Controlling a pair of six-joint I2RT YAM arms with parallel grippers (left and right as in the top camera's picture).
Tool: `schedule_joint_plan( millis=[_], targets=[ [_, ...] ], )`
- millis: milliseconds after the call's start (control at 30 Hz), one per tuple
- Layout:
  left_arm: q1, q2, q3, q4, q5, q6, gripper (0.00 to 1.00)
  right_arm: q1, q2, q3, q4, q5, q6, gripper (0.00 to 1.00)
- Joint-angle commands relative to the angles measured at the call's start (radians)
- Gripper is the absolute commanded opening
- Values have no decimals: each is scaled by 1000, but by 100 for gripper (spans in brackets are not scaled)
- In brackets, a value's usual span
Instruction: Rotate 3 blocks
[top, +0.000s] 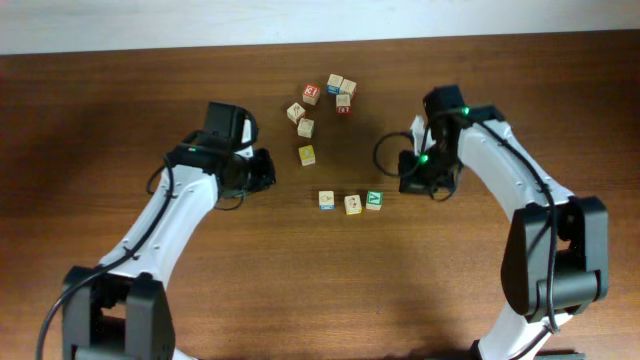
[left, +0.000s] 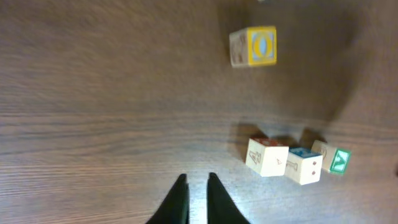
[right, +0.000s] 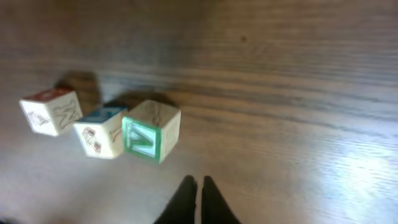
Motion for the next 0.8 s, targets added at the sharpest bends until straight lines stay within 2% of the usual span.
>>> schedule_joint_plan(
  millis=[0,200,333,767],
  targets=[
    [-54,75,-9,29,32,-8,8,1,-13,-66,71,-48,87,4],
    [-92,148,-8,60,44,0,3,1,-12,-141,169,-45,202,4],
    [-94,151,-8,77,42,1,0,1,-12,-153,187,-45,204,5],
    [-166,154,-9,103,33,-30,0,53,-12,-165,238,-33,202,4]
  ],
)
